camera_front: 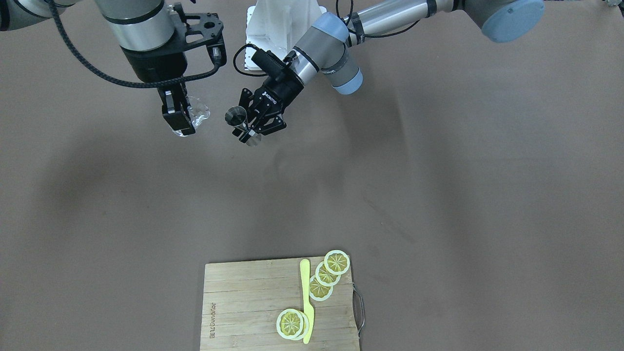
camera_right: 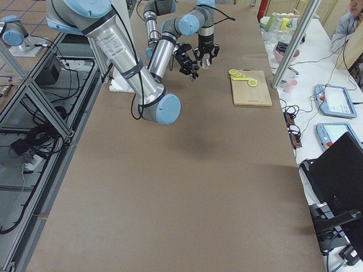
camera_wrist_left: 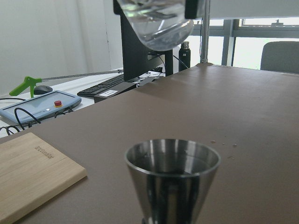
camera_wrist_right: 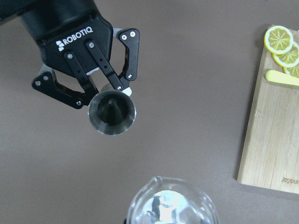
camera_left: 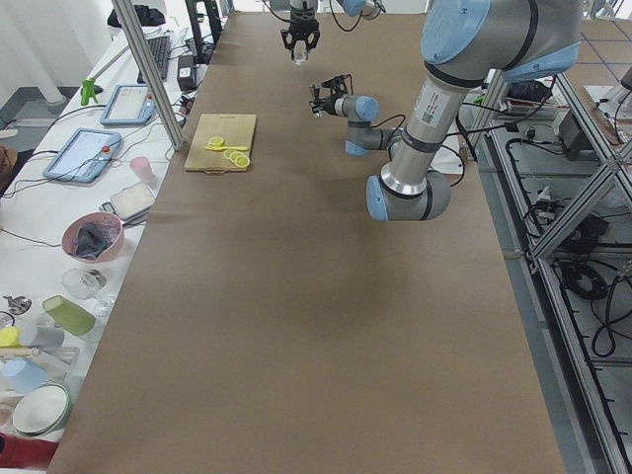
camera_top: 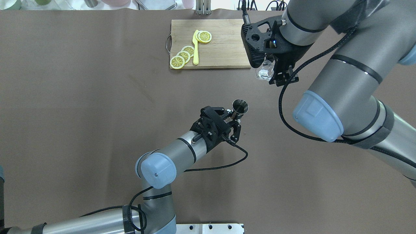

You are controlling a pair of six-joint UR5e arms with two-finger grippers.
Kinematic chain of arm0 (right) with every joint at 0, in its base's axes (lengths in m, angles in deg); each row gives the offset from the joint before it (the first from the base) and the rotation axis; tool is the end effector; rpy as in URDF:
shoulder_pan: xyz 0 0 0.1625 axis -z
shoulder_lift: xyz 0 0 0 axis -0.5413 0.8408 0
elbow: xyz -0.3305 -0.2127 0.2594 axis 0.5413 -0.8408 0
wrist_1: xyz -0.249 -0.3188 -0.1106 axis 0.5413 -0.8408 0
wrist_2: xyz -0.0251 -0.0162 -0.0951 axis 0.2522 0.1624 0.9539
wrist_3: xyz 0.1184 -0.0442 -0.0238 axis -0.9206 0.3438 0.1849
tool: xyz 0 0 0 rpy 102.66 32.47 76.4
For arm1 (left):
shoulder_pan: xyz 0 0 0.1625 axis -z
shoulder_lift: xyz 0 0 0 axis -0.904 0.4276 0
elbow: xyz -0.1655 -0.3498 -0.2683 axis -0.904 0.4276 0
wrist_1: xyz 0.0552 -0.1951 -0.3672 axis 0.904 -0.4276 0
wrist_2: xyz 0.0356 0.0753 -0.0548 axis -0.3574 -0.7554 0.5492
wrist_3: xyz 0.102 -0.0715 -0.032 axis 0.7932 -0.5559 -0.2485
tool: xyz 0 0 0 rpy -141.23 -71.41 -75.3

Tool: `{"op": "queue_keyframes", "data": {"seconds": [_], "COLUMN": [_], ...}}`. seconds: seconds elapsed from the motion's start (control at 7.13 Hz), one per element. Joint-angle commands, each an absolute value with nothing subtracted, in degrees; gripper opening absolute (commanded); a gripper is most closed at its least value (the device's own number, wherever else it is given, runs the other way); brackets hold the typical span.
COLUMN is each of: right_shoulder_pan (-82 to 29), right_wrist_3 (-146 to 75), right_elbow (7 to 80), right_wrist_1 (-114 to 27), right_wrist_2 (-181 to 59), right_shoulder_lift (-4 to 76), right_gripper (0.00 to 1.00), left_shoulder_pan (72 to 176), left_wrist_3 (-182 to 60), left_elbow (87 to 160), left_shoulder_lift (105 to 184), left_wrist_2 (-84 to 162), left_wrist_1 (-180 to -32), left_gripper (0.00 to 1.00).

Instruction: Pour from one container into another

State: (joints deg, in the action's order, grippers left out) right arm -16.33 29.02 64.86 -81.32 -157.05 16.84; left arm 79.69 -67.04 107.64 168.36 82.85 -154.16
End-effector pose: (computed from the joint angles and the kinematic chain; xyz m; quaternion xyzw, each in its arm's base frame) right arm -0.3540 -0.5171 0.1908 0.3395 -0.2146 -0.6997 0.5908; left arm 0.6903 -0.3781 0.1888 0.6126 0.4804 0.1287 0.6143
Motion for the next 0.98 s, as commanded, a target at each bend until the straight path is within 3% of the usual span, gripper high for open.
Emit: {"op": "queue_keyframes", "data": {"seconds": [0.0,0.84], "right_shoulder_pan": [-21.0,-36.03], "right_wrist_3": [28.7,22.91], "right_elbow": [67.22,66.71], "right_wrist_1": [-75.84,-60.82], "right_wrist_2": [-160.21,-172.41], "right_shoulder_lift": [22.62,37.31], "right_gripper": [0.0,0.0], "left_shoulder_pan": [80.15,86.29], "left_wrist_3": [-66.3,-63.31], "left_elbow": [107.65,109.22], "left_shoulder_lift": [168.24,165.69], "left_wrist_2": [82.87,82.87], "left_wrist_1": [-154.25,-153.29], "left_gripper": [0.0,0.0]}}
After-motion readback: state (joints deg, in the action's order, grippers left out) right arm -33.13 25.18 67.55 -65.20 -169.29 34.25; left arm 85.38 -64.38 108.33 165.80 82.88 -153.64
